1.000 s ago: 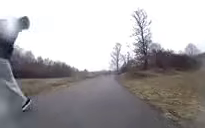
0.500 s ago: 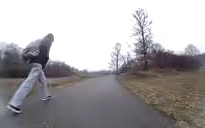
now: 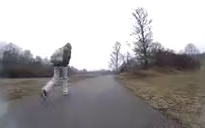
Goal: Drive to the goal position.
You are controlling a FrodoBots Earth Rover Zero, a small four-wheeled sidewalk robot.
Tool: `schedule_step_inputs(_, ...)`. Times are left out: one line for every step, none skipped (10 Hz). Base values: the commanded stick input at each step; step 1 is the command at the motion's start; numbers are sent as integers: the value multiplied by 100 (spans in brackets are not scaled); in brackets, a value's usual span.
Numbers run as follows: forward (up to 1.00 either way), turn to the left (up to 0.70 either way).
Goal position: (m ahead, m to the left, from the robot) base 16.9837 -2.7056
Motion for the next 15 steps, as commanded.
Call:
schedule_step_inputs(70,0)
schedule_step_inputs(70,0)
schedule_step_inputs(70,0)
schedule_step_inputs(70,0)
schedule_step_inputs(70,0)
schedule_step_inputs(70,0)
schedule_step_inputs(70,0)
schedule_step_inputs(70,0)
schedule_step_inputs(70,0)
schedule_step_inputs(70,0)
schedule_step_inputs(70,0)
schedule_step_inputs(70,0)
schedule_step_inputs(70,0)
schedule_step_inputs(70,0)
schedule_step_inputs(70,0)
